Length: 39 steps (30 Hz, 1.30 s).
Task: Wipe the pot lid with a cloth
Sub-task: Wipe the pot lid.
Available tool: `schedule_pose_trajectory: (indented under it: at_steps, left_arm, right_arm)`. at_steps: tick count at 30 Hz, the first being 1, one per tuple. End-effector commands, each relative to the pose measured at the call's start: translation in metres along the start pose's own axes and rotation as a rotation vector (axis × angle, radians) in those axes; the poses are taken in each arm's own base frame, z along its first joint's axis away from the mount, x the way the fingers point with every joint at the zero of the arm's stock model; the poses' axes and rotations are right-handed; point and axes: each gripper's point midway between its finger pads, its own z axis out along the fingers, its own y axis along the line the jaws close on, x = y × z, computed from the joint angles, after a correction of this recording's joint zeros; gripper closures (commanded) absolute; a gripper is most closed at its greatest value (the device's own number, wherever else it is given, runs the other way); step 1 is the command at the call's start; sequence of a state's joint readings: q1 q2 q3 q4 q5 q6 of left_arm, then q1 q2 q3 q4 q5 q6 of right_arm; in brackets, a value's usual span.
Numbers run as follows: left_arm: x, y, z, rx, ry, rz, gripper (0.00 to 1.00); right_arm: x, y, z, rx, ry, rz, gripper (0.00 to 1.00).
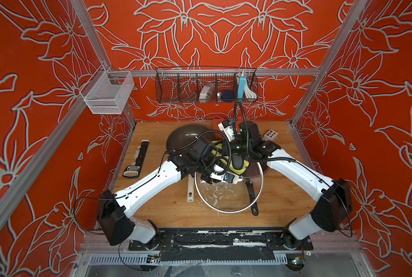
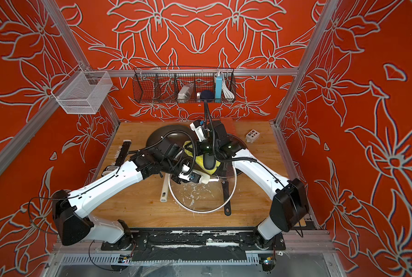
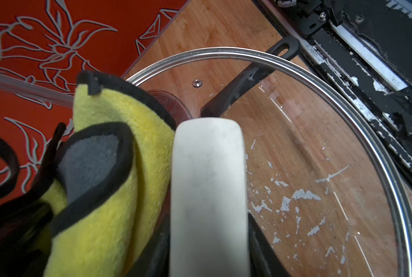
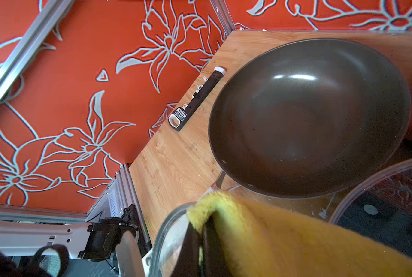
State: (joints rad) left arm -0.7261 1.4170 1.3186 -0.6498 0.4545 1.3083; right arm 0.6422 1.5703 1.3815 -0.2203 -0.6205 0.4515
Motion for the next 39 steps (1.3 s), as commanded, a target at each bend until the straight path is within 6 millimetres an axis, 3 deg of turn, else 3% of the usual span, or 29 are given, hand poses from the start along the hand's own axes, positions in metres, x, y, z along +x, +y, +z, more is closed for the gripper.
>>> schedule_pose_trajectory:
  at_steps: [1,10,19,24,39]
  left_arm:
    - [-0.063,0.056,-0.041,-0.232,-0.195,0.182,1.0]
    - [-0.067,0.061,-0.04,-0.255,-0.226,0.171,1.0]
    - [-0.06,0.062,-0.047,-0.282,-0.215,0.121,1.0]
    - [-0.053,0.062,-0.057,-0.302,-0.21,0.093,1.0]
    - [-0.047,0.06,-0.073,-0.334,-0.212,0.078,1.0]
  right_arm:
    - [-0.01,0.011,0.01,-0.048,-0.011,-0.015,1.0]
    - [-0.014,0.019,0.023,-0.125,-0.001,-0.002,1.0]
    - [-0.005,0.016,0.01,-0.074,0.019,-0.04,1.0]
    - [0.005,0.01,-0.01,-0.014,0.024,-0.053,1.0]
    - [0.045,-0.02,-0.099,0.16,-0.008,-0.015,1.0]
